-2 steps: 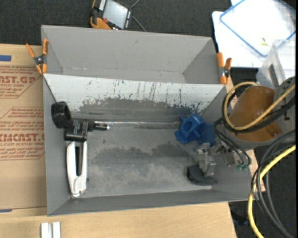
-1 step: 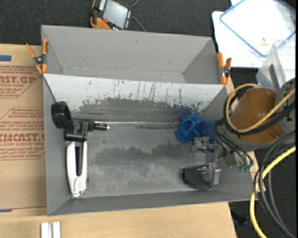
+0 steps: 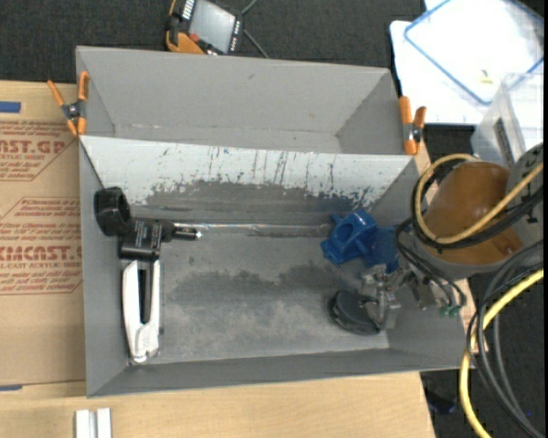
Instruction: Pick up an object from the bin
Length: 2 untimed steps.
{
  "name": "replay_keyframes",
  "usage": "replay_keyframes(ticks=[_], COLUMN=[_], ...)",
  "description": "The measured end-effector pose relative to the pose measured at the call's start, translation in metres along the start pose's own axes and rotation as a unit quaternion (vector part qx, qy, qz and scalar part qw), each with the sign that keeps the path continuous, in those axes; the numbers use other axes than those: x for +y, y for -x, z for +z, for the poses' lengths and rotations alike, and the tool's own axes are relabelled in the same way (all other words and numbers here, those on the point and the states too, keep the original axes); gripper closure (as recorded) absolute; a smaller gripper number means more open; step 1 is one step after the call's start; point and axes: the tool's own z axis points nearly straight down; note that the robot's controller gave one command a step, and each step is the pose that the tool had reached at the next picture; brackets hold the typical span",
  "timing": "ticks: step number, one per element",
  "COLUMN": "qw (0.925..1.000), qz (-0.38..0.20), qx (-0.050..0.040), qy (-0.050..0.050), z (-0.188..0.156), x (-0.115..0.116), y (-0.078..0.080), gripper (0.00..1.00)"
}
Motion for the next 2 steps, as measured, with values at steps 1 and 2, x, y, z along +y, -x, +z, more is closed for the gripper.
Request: replay_keyframes(ticks=[1,2], qw=[1.0000,1.0000], qz=[0.000,-0.005], qx=[0.0000,0.0023], qy=[0.000,0.001], z=[0.000,-0.111], x=[0.000,0.003], y=[0.000,0.003], gripper=[1.00,1.00])
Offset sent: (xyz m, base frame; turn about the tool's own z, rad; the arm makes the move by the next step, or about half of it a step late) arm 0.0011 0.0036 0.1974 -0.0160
